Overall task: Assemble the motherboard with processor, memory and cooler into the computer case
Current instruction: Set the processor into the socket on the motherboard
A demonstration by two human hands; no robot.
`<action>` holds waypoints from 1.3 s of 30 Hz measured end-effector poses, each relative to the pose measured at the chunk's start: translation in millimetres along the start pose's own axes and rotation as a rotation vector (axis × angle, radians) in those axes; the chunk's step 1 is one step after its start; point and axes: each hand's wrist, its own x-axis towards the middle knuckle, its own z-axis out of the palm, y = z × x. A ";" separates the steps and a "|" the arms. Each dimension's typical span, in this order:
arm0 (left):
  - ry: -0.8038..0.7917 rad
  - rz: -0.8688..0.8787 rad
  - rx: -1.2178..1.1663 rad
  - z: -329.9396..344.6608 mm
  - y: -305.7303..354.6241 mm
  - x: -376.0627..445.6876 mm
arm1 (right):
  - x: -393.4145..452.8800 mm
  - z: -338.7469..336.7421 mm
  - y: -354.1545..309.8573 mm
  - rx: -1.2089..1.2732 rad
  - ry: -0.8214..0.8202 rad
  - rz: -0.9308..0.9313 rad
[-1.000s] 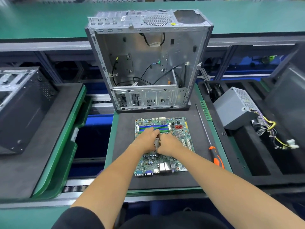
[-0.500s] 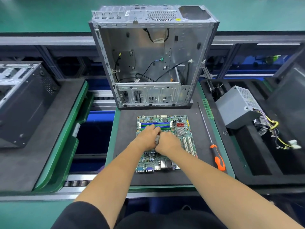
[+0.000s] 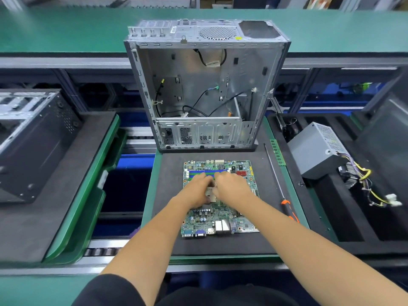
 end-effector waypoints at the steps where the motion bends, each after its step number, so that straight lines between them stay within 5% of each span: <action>1: 0.009 -0.015 -0.019 0.3 -0.4 -0.4 | 2.3 -2.2 3.5 0.008 -0.006 -0.006; 10: 0.068 -0.028 -0.050 -0.5 -0.7 -8.6 | 23.0 -8.7 16.3 0.163 -0.030 0.095; 18: 0.093 0.109 0.243 1.4 5.2 -20.5 | 30.3 -3.7 15.3 0.329 -0.066 0.140; 22: 0.039 0.095 0.265 -1.4 7.4 -18.7 | 28.5 -2.7 26.4 0.690 -0.178 0.195; 27: 0.020 0.059 0.196 -3.9 10.2 -15.0 | 15.9 -13.3 49.1 1.444 -0.368 0.450; 32: 0.039 0.067 0.017 -7.9 13.2 -9.0 | 9.2 -25.5 63.3 1.858 -0.455 0.413; 35: 0.152 0.033 -0.125 -13.7 24.3 -5.9 | 7.9 -37.4 61.2 1.945 -0.442 0.324; 39: 0.555 -0.157 -0.494 -31.1 41.2 -8.3 | 9.0 -55.4 52.7 1.970 -0.384 0.185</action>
